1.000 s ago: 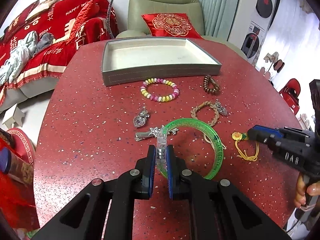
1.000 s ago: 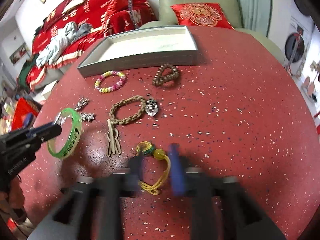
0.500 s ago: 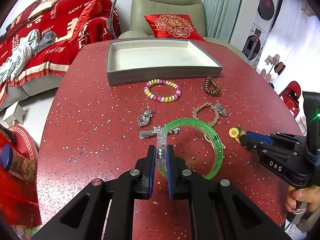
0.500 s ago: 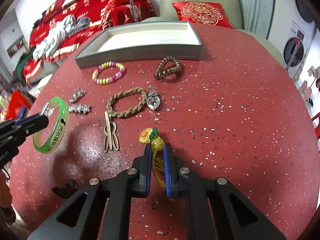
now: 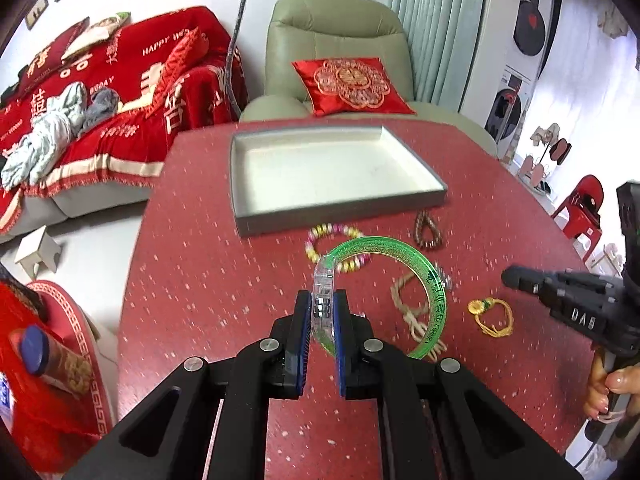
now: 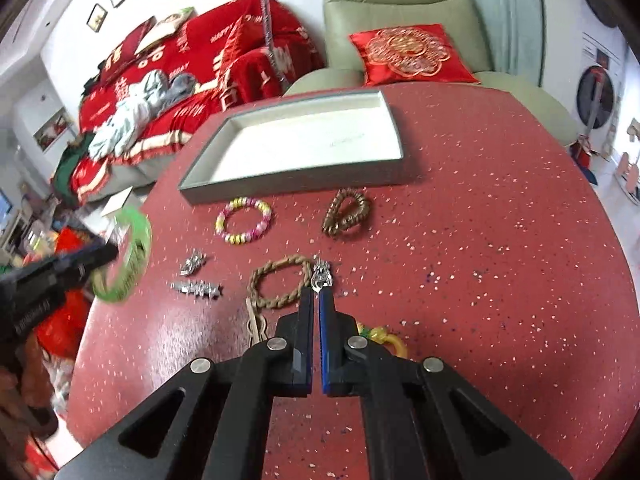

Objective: Organize jewelry
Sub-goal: 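Carry the yellow bracelet and green bangle into the gray tray with both tools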

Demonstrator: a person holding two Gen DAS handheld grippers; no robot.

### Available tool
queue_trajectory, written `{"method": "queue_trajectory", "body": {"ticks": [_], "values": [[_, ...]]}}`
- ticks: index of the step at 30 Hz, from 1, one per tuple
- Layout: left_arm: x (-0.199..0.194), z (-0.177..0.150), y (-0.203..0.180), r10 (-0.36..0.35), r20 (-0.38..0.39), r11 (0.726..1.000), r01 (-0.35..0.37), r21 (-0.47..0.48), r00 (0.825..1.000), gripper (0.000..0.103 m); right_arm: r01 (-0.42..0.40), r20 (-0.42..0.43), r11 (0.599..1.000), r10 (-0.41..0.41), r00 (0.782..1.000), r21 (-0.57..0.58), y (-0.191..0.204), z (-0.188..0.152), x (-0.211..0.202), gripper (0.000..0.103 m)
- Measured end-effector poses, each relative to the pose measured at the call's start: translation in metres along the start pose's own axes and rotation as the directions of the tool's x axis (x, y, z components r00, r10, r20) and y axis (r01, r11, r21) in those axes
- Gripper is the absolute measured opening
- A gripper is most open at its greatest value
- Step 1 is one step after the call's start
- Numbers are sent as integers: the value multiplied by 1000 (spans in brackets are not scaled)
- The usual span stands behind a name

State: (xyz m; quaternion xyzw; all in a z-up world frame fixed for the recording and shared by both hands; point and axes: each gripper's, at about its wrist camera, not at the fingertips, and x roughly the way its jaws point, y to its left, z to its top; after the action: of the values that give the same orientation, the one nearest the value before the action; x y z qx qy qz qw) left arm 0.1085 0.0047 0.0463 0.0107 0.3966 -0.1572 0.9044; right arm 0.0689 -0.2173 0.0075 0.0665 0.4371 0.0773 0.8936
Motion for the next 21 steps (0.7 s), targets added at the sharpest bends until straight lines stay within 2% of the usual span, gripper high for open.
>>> {"method": "queue_trajectory", "body": {"ticks": [1, 3, 4, 5, 11, 14, 16, 18, 20, 21], "values": [[-1, 1, 1, 0, 4, 1000, 0, -1, 1000, 28, 16, -18, 1000, -16, 1000, -11, -1, -4, 4, 7], [-1, 2, 2, -1, 4, 1000, 1, -5, 1000, 28, 41, -49, 999, -42, 998, -20, -3, -11, 12, 33], [0, 1, 2, -1, 0, 1000, 1, -7, 1000, 28, 53, -62, 998, -54, 997, -21, -5, -15, 17, 58], [1, 0, 3, -2, -5, 1000, 2, -8, 1000, 28, 59, -68, 998, -60, 996, -23, -7, -19, 21, 62], [6, -7, 3, -5, -28, 1000, 5, -15, 1000, 28, 94, -89, 994, -98, 991, -53, -7, -27, 38, 59], [8, -10, 2, -4, -33, 1000, 3, -14, 999, 28, 138, -96, 987, -146, 985, -88, -3, -26, 49, 58], [9, -12, 0, -4, -35, 1000, 4, -12, 999, 28, 168, -94, 981, -177, 980, -102, -2, -28, 55, 54], [8, -14, 0, -6, -35, 1000, 5, -10, 999, 28, 179, -93, 979, -188, 978, -98, -1, -29, 54, 44], [9, -15, -1, -6, -36, 1000, 6, -7, 999, 28, 182, -92, 979, -190, 977, -89, -1, -29, 53, 6], [10, -15, -1, -8, -38, 1000, 8, -7, 999, 28, 190, -93, 978, -197, 976, -85, -2, -29, 53, 4]]}}
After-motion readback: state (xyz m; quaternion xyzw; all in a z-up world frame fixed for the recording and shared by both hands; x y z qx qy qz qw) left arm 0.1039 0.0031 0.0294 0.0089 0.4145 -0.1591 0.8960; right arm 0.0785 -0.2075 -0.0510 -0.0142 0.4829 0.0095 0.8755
